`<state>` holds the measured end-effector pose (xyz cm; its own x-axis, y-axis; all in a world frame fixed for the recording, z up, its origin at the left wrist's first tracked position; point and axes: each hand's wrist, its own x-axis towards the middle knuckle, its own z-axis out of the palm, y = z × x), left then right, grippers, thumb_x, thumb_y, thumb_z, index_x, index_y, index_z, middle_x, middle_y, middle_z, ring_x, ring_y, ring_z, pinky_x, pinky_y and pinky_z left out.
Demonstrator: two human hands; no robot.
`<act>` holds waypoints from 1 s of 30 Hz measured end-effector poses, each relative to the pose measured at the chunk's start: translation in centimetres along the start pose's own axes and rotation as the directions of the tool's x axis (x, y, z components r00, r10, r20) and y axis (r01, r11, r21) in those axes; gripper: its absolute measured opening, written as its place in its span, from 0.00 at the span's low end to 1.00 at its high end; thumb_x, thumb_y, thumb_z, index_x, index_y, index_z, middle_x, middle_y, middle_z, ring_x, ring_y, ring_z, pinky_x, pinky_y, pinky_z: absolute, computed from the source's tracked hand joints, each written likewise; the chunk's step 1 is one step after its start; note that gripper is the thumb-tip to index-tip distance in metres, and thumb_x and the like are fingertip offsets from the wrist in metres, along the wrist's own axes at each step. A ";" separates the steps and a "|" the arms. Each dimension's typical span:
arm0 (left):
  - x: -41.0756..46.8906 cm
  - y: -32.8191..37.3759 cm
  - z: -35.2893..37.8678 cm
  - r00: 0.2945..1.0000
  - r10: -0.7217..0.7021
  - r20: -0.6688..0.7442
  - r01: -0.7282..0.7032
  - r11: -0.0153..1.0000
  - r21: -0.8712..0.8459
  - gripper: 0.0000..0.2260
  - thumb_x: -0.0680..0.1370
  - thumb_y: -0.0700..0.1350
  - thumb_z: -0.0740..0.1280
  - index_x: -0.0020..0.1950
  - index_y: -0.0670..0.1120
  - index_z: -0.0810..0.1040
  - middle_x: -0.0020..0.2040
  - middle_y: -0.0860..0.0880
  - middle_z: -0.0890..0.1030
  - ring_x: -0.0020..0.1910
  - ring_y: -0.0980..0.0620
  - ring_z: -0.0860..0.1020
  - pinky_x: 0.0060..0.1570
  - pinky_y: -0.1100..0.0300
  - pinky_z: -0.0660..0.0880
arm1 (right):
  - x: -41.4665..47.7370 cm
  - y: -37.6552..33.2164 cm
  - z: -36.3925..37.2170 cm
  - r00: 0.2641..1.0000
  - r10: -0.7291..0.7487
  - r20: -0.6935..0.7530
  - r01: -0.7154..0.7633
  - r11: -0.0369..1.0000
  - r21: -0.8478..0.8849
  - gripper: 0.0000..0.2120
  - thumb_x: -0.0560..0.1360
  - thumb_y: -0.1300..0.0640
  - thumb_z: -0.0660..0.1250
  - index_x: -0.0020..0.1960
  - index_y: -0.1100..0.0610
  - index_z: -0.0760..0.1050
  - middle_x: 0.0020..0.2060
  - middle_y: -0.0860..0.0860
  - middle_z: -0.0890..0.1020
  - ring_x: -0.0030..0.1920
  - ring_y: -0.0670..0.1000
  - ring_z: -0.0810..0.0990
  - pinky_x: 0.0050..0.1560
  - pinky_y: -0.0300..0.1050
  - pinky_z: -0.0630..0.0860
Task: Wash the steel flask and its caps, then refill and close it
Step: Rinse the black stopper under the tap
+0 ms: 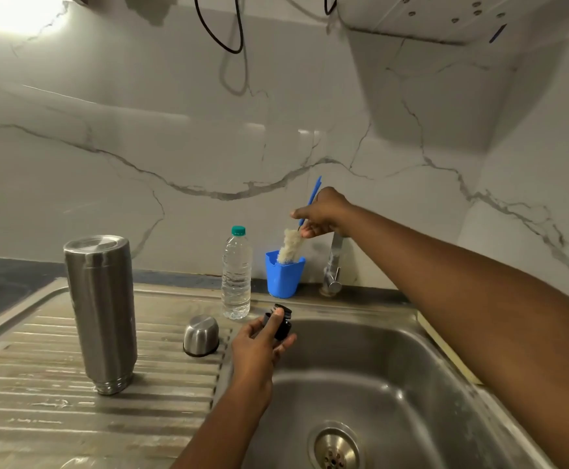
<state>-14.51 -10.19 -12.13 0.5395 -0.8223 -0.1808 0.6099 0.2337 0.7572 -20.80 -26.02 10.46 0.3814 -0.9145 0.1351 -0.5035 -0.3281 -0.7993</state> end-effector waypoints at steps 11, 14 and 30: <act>-1.0 0.6 0.4 1.000 0.006 -0.009 -0.005 0.998 0.065 0.18 0.77 0.44 0.76 0.63 0.38 0.78 0.58 0.37 0.84 0.57 0.40 0.85 0.60 0.45 0.82 | -12.5 6.0 -0.8 0.942 -0.151 -0.299 0.241 0.926 0.292 0.04 0.79 0.58 0.70 0.49 0.58 0.83 0.35 0.54 0.87 0.36 0.52 0.87 0.41 0.46 0.86; -1.3 0.6 0.5 1.000 0.028 0.014 -0.029 0.993 0.111 0.17 0.77 0.44 0.76 0.62 0.37 0.79 0.57 0.37 0.85 0.57 0.40 0.85 0.59 0.45 0.83 | -14.2 12.5 2.0 0.965 -0.110 -0.238 0.189 0.919 0.345 0.04 0.80 0.59 0.70 0.48 0.57 0.84 0.37 0.53 0.87 0.39 0.53 0.88 0.42 0.46 0.85; -2.0 0.4 2.2 0.973 0.010 0.231 -0.115 0.887 0.448 0.17 0.74 0.41 0.77 0.62 0.42 0.83 0.52 0.42 0.88 0.56 0.40 0.86 0.64 0.40 0.80 | -14.3 22.7 6.3 0.971 -0.216 0.100 0.155 0.894 0.421 0.33 0.73 0.56 0.79 0.73 0.37 0.72 0.64 0.35 0.80 0.60 0.40 0.81 0.58 0.43 0.82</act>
<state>-16.60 -9.54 -10.07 0.3972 -0.9174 -0.0236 0.2186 0.0695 0.9733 -32.73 -18.88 -13.30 0.5569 -0.7936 0.2450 -0.0643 -0.3353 -0.9399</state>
